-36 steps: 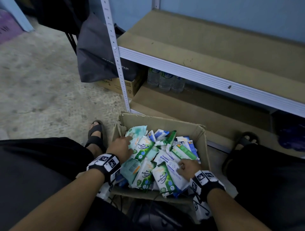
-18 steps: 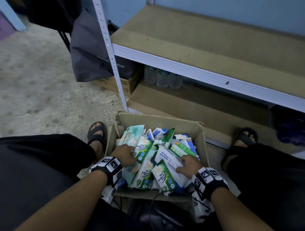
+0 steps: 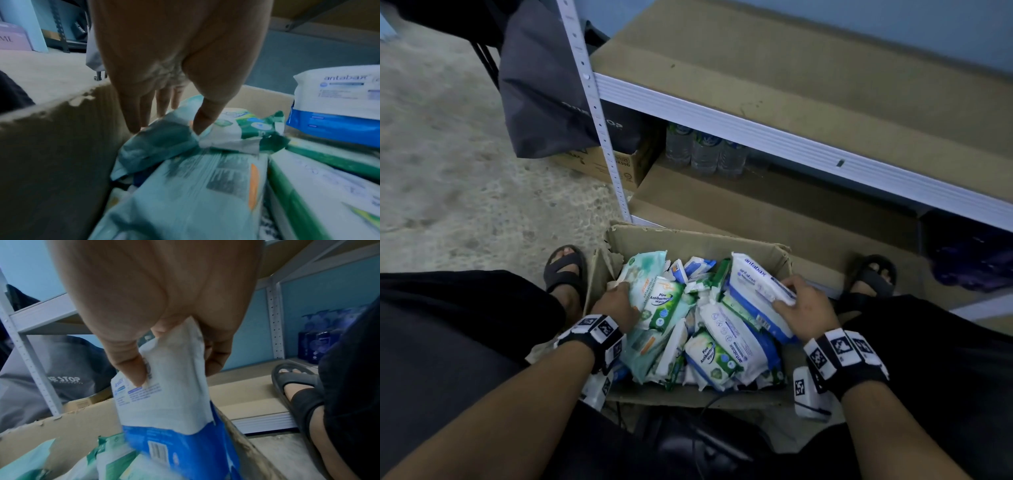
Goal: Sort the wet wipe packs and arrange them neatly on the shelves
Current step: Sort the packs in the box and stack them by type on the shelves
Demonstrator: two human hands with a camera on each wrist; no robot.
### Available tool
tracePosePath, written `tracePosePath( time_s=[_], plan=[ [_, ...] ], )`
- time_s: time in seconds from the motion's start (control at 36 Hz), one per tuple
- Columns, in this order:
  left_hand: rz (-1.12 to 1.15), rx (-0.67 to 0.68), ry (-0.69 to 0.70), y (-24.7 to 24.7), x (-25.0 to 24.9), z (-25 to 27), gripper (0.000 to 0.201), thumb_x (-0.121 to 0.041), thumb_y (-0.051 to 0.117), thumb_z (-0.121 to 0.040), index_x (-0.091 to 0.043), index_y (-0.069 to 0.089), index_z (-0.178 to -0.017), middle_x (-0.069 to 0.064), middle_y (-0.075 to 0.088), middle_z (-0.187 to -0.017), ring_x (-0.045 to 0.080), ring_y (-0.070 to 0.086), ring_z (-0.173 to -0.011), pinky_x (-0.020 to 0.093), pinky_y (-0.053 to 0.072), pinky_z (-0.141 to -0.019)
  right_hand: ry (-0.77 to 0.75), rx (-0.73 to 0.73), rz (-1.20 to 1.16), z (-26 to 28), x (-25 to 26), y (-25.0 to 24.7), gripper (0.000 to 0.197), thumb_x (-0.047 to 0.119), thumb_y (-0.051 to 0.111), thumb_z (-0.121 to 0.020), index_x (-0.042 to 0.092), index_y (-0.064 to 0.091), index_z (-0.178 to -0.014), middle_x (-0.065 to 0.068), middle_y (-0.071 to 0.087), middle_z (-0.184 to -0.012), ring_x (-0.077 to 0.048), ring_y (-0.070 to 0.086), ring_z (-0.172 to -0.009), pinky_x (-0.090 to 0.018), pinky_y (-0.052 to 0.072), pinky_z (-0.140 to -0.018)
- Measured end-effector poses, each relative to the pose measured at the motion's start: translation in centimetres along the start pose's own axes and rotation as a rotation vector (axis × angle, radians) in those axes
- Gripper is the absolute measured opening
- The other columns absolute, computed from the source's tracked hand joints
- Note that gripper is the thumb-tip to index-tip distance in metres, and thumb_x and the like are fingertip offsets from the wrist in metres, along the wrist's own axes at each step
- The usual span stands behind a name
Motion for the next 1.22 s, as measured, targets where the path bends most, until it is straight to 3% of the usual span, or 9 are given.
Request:
tracePosePath(
  time_s=[0.14, 0.25, 0.42, 0.56, 0.72, 0.97, 1.11, 1.17, 1.22],
  plan=[
    [-0.009, -0.161, 0.112, -1.9, -3.3, 0.1, 0.066, -0.023, 0.058, -0.087, -0.015, 0.034, -0.148, 0.013, 0.045, -0.145, 0.035, 0.043, -0.128, 0.042, 0.04, -0.106, 0.059, -0.123, -0.039, 0.1, -1.1, -1.5, 0.03, 0.021, 0.069, -0.084, 0.016, 0.06, -0.112, -0.008, 0.072, -0.103, -0.027, 0.067, -0.091, -0.027, 0.049, -0.076],
    [-0.009, -0.313, 0.318, -3.0, -8.1, 1.2, 0.053, -0.016, 0.059, -0.085, -0.013, 0.049, -0.137, 0.009, 0.05, -0.136, 0.033, 0.043, -0.123, 0.039, 0.037, -0.101, 0.12, -0.199, -0.07, 0.3, -2.3, -2.5, 0.033, 0.022, 0.07, -0.085, 0.013, 0.061, -0.116, -0.011, 0.071, -0.107, -0.03, 0.065, -0.098, -0.028, 0.048, -0.081],
    [0.081, -0.141, 0.516, 0.4, -13.6, 2.0, 0.038, -0.013, 0.059, -0.087, -0.014, 0.058, -0.124, 0.007, 0.055, -0.126, 0.028, 0.053, -0.115, 0.035, 0.046, -0.093, 0.244, -0.176, -0.073, 0.9, -4.7, -2.7, 0.037, 0.028, 0.071, -0.084, 0.012, 0.061, -0.117, -0.013, 0.07, -0.112, -0.034, 0.063, -0.106, -0.034, 0.049, -0.088],
    [0.072, 0.141, 0.387, 5.5, -14.8, 1.8, 0.047, -0.028, 0.065, -0.089, -0.017, 0.052, -0.133, 0.006, 0.053, -0.137, 0.024, 0.053, -0.122, 0.031, 0.045, -0.099, 0.329, -0.148, -0.08, 1.4, -6.8, -1.9, 0.039, 0.034, 0.072, -0.083, 0.015, 0.061, -0.116, -0.011, 0.068, -0.111, -0.034, 0.063, -0.102, -0.032, 0.048, -0.084],
    [0.074, 0.274, 0.229, 8.7, -15.3, 1.3, 0.065, -0.037, 0.063, -0.092, -0.008, 0.039, -0.145, 0.013, 0.042, -0.147, 0.029, 0.045, -0.132, 0.033, 0.042, -0.102, 0.368, -0.08, -0.051, 2.0, -8.3, 0.0, 0.038, 0.041, 0.071, -0.082, 0.022, 0.058, -0.113, -0.009, 0.068, -0.107, -0.033, 0.063, -0.1, -0.035, 0.052, -0.084],
    [0.052, 0.192, -0.004, 10.1, -15.5, 0.5, 0.091, -0.046, 0.079, -0.074, -0.005, 0.034, -0.142, 0.016, 0.048, -0.138, 0.032, 0.054, -0.122, 0.043, 0.05, -0.096, 0.396, -0.055, -0.04, 1.9, -8.8, 0.3, 0.036, 0.039, 0.07, -0.081, 0.023, 0.057, -0.111, -0.007, 0.068, -0.106, -0.031, 0.062, -0.099, -0.032, 0.048, -0.08],
    [0.132, 0.191, -0.042, 10.0, -15.1, -0.8, 0.093, -0.043, 0.077, -0.079, -0.004, 0.028, -0.148, 0.016, 0.042, -0.146, 0.031, 0.048, -0.13, 0.042, 0.047, -0.101, 0.385, -0.065, -0.049, 1.8, -8.6, 0.2, 0.034, 0.039, 0.073, -0.079, 0.023, 0.059, -0.106, -0.007, 0.069, -0.102, -0.032, 0.063, -0.096, -0.035, 0.052, -0.082],
    [0.112, 0.186, -0.028, 10.1, -15.1, -1.0, 0.087, -0.047, 0.076, -0.08, -0.005, 0.036, -0.145, 0.016, 0.049, -0.14, 0.029, 0.052, -0.124, 0.04, 0.049, -0.097, 0.381, -0.068, -0.053, 1.8, -8.6, 0.1, 0.034, 0.038, 0.074, -0.079, 0.022, 0.06, -0.105, -0.007, 0.07, -0.102, -0.032, 0.064, -0.096, -0.036, 0.052, -0.082],
    [0.105, 0.215, -0.026, 10.3, -15.1, -0.8, 0.052, -0.05, 0.075, -0.08, -0.013, 0.056, -0.113, 0.011, 0.062, -0.102, 0.022, 0.061, -0.096, 0.034, 0.05, -0.082, 0.38, -0.068, -0.055, 1.7, -8.6, 0.1, 0.033, 0.037, 0.074, -0.079, 0.022, 0.06, -0.106, -0.006, 0.07, -0.102, -0.031, 0.064, -0.096, -0.034, 0.052, -0.081]
  ],
)
Point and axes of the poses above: each hand's wrist, its own z-axis away from the middle knuckle, its own y-axis out of the palm, x = y × z, the point moved 8 cm from there along -z, towards the middle knuckle
